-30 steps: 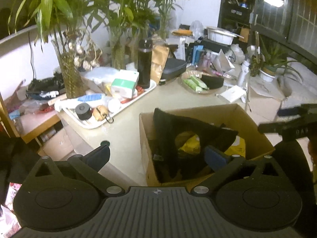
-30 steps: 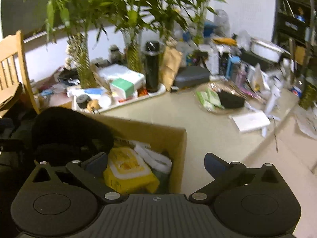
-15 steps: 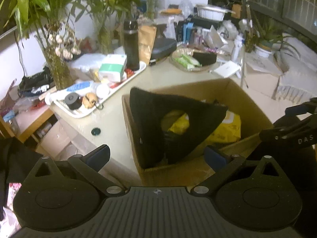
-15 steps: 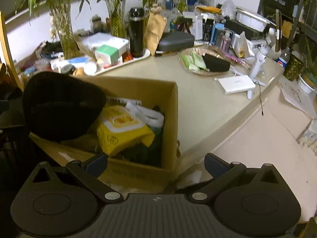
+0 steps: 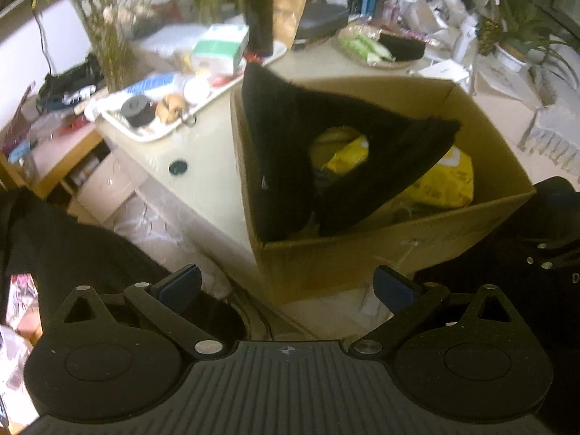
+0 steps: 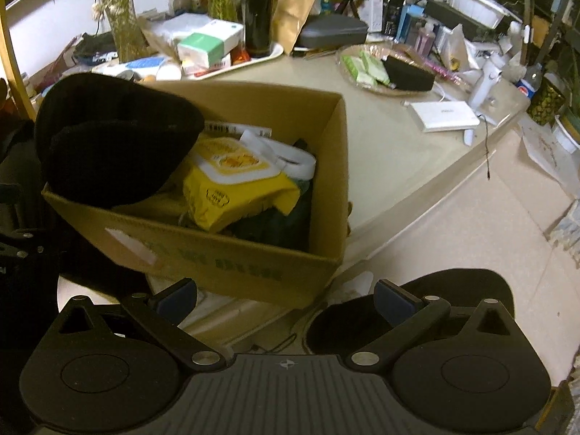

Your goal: Organize soft objects

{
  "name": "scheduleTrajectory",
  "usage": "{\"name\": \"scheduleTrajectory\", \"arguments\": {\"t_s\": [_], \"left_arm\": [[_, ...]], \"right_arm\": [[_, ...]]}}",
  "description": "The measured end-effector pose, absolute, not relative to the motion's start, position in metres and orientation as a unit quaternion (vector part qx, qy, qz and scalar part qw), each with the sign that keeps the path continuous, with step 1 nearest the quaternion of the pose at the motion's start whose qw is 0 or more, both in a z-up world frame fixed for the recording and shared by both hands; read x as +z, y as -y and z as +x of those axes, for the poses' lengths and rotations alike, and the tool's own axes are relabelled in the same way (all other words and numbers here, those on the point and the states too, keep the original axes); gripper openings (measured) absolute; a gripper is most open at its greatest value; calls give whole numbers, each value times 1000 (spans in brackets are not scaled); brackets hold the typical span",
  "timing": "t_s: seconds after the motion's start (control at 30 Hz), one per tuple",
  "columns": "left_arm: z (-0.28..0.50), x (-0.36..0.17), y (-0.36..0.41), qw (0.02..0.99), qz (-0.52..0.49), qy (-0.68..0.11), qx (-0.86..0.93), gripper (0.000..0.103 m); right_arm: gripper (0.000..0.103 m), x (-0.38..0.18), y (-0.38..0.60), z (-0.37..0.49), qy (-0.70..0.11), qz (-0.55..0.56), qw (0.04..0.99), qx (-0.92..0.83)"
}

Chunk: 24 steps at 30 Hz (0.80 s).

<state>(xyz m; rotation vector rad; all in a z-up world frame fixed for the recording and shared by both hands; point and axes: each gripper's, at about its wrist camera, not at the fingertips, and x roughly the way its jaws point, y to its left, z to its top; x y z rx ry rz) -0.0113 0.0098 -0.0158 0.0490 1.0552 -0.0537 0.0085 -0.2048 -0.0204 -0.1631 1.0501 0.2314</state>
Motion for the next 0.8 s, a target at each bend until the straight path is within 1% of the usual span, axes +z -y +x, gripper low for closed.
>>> {"name": "scheduleTrajectory", "arguments": {"t_s": [0.23,0.8], "left_arm": [[-12,-17,-10,858,26,-512,-16,103],[-8,-15,-8,858,32,-513,-7,103]], "right_arm": [[103,-27,203,10,-513,-76,847,112],[103,-24,208,11,-504,-64,855,109]]}}
